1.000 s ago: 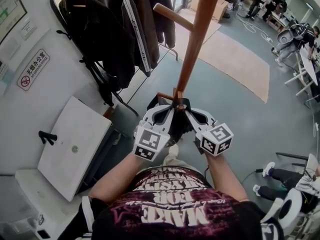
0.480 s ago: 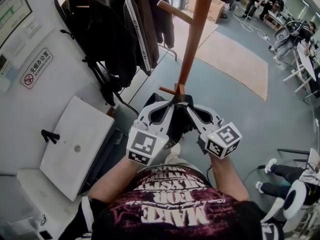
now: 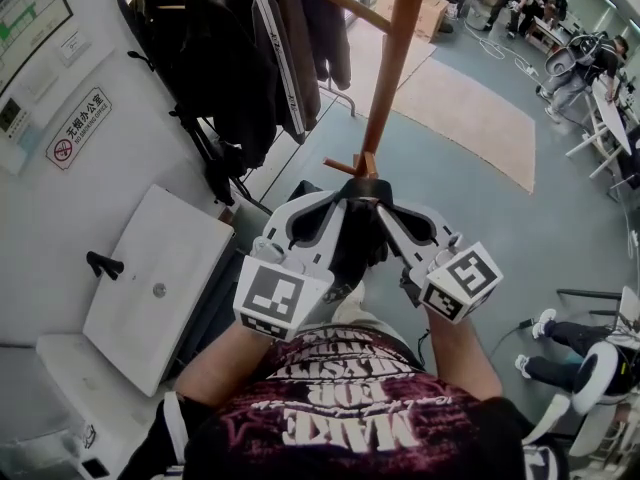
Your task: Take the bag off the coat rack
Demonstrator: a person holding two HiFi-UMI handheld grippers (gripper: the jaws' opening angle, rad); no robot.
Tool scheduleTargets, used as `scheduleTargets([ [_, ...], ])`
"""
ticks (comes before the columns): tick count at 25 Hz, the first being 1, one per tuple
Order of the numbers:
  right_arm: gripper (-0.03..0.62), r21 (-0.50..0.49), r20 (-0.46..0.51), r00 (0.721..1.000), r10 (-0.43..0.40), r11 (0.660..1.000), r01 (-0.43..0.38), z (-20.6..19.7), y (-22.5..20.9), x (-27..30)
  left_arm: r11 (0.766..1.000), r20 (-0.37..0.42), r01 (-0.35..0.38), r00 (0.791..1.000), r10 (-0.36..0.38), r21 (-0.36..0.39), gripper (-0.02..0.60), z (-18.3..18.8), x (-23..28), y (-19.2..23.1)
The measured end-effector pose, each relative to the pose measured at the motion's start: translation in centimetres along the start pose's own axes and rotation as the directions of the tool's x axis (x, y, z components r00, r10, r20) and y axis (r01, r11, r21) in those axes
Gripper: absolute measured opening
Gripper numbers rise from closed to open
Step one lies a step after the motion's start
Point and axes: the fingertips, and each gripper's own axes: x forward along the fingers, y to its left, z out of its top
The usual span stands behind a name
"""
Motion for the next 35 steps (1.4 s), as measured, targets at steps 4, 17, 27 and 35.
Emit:
scheduleTargets([
  [4, 0.009, -0.023, 0.023, 1.0, 0.003, 1.0, -0.003, 1.4, 1.4, -0.7, 1.0, 0.028, 0.001, 1.0, -0.001, -0.001, 0.008, 1.5, -1.4, -0.5],
  [17, 0.009, -0.064, 0.087, 0.996, 0.026, 0.998, -0.02, 6.3, 5.3, -2.7, 0.999, 0.107, 0.011, 0.994, -0.015, 0.03, 0.008, 6.5, -4.9, -1.3],
  [27, 0.01, -0.064, 0.091, 0.995, 0.048, 0.997, -0.042, 6.4, 6.5, -3.7, 0.999, 0.108, 0.015, 0.994, -0.02, 0.045, 0.008, 6.9, -6.0, -2.3],
  [35, 0.009, -0.066, 0.087, 0.995, 0.047, 0.997, -0.041, 6.5, 6.3, -4.1, 0.998, 0.109, 0.032, 0.993, -0.038, 0.056, 0.008, 7.0, -5.8, -2.8],
])
